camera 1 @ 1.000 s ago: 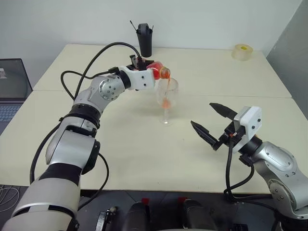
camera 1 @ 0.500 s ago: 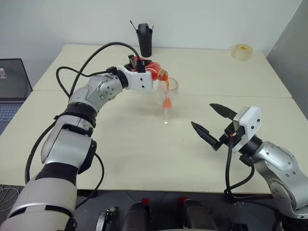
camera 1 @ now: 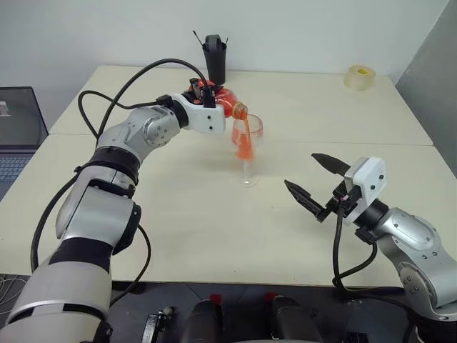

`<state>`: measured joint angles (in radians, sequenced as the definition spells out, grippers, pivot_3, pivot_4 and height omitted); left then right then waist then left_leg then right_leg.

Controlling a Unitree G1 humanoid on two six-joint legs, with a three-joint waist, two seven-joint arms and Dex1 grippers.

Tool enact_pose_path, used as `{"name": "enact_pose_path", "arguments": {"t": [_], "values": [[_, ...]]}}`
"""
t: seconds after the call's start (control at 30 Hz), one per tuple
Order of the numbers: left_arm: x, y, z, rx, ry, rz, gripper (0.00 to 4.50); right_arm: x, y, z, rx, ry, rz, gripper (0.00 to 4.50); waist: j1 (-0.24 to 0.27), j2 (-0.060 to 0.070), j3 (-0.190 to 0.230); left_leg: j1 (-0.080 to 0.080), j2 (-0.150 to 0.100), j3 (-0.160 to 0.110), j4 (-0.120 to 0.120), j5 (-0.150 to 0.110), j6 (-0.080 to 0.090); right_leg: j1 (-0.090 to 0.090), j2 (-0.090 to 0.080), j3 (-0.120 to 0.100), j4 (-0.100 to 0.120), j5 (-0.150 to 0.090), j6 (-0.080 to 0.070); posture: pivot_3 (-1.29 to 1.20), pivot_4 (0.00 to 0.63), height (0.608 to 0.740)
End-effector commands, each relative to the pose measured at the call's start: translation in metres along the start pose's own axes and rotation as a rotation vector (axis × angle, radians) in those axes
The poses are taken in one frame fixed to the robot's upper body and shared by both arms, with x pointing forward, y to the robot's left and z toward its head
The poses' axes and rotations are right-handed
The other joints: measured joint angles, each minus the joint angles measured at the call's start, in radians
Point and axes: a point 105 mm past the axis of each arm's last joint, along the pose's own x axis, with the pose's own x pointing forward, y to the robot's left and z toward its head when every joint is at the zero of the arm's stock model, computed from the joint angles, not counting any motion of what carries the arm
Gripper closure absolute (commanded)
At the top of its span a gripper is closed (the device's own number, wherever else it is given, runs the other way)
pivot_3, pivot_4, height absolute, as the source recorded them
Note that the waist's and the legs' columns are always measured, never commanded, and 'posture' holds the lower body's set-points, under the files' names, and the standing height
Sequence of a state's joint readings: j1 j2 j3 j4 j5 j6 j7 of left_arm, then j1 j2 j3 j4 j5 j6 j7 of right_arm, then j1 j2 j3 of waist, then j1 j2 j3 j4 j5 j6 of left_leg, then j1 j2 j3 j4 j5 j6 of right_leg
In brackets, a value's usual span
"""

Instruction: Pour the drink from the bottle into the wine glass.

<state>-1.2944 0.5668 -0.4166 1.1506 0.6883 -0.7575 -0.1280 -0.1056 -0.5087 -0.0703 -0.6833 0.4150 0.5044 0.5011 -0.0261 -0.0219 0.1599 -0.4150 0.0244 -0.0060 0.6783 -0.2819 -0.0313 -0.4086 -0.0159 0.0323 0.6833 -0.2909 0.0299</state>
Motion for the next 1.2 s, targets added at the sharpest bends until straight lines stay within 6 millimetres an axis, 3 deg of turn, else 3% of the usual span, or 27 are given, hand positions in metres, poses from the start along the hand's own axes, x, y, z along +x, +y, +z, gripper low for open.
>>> {"name": "enact_pose_path", "arguments": {"t": [0.03,1.2], "values": [[0.0,0.032,0.004,0.049,-0.021,0.087,3.64,0.001,0.001,0.013,-0.033,-0.057,0.006,0.0,0.0,0.0,0.0,0.0,0.0,0.0,0.0,0.0,0.0,0.0,0.0,0.0,0.0,0.0,0.0,0.0,0.15,0.74],[-0.005,0.05,0.001,0.134,-0.015,0.129,3.64,0.004,0.0,0.013,-0.039,-0.066,0.023,0.0,0.0,0.0,0.0,0.0,0.0,0.006,0.0,0.0,0.0,-0.001,0.0,0.001,0.002,0.0,0.0,0.0,0.15,0.74]]}}
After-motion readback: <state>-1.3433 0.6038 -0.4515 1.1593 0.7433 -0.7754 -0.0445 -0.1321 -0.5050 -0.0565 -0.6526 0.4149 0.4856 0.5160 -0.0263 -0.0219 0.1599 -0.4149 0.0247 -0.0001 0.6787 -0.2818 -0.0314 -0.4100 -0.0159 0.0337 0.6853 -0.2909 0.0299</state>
